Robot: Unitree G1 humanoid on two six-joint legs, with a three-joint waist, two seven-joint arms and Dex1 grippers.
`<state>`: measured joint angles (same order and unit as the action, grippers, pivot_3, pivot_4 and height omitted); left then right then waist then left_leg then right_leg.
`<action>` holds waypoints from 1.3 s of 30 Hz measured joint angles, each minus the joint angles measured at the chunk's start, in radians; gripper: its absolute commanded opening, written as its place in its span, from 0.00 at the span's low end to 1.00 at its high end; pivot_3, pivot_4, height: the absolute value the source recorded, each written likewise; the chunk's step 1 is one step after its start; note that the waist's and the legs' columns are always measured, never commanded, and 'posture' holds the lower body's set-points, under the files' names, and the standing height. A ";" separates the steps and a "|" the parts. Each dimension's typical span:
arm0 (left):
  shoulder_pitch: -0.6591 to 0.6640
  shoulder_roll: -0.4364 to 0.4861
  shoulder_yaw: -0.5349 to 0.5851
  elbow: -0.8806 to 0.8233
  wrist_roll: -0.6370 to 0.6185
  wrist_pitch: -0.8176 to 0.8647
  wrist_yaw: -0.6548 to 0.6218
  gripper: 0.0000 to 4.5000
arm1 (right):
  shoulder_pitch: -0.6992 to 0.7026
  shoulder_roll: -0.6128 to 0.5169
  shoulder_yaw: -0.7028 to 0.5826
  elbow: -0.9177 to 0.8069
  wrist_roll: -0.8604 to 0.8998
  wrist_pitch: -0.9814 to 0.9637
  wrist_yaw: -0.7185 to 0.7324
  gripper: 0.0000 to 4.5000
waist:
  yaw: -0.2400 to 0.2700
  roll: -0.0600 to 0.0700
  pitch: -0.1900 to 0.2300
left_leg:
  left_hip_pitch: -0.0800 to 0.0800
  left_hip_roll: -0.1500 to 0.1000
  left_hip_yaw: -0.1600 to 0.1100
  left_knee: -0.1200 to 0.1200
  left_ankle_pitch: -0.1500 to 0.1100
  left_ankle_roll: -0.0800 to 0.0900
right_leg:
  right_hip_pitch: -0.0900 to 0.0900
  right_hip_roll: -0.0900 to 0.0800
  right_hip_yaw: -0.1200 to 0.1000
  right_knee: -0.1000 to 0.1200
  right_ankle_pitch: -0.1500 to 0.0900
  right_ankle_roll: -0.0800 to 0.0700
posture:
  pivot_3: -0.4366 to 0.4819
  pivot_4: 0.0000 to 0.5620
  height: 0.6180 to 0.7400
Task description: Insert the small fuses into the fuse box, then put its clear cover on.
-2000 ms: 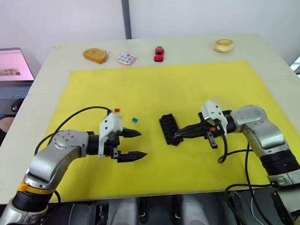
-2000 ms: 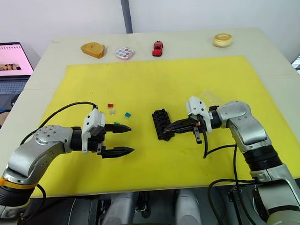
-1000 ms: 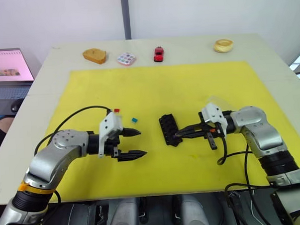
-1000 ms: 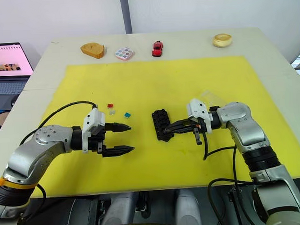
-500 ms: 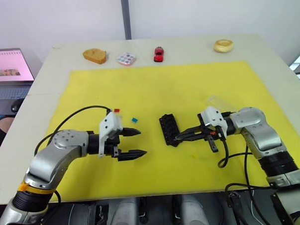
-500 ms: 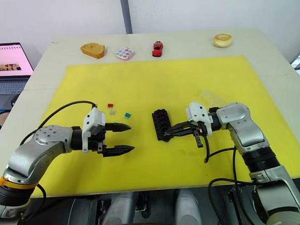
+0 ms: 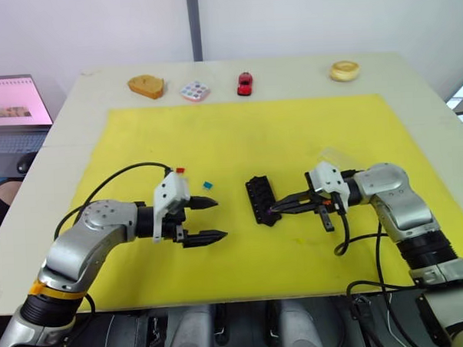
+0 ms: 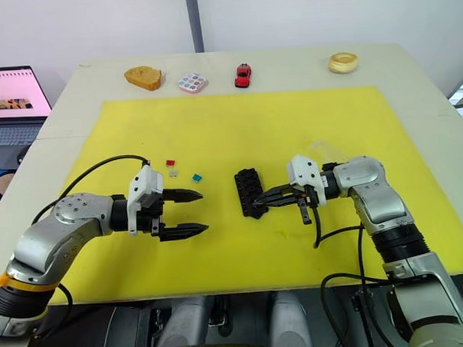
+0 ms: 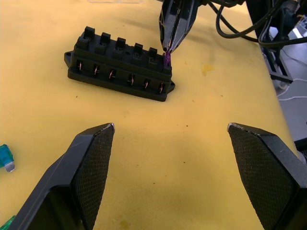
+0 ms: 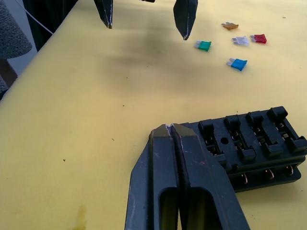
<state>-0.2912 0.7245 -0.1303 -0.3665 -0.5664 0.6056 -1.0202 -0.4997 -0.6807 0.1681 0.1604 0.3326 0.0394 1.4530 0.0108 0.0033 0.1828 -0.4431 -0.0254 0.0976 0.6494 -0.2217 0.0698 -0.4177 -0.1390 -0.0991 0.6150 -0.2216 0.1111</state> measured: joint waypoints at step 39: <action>0.003 0.002 0.006 0.000 0.000 -0.001 0.018 0.89 | 0.008 -0.004 0.021 0.012 -0.033 -0.073 0.006 0.01 | -0.001 0.000 -0.001 | 0.001 0.000 0.000 0.000 0.000 0.000 | 0.000 0.000 0.000 0.000 -0.001 -0.002 | 0.48 0.27 1.00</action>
<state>-0.2886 0.7269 -0.1243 -0.3665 -0.5667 0.6049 -1.0019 -0.4919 -0.6844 0.1891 0.1720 0.2995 -0.0340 1.4594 0.0102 0.0031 0.1821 -0.4425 -0.0251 0.0975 0.6492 -0.2219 0.0695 -0.4173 -0.1389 -0.0990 0.6149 -0.2227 0.1092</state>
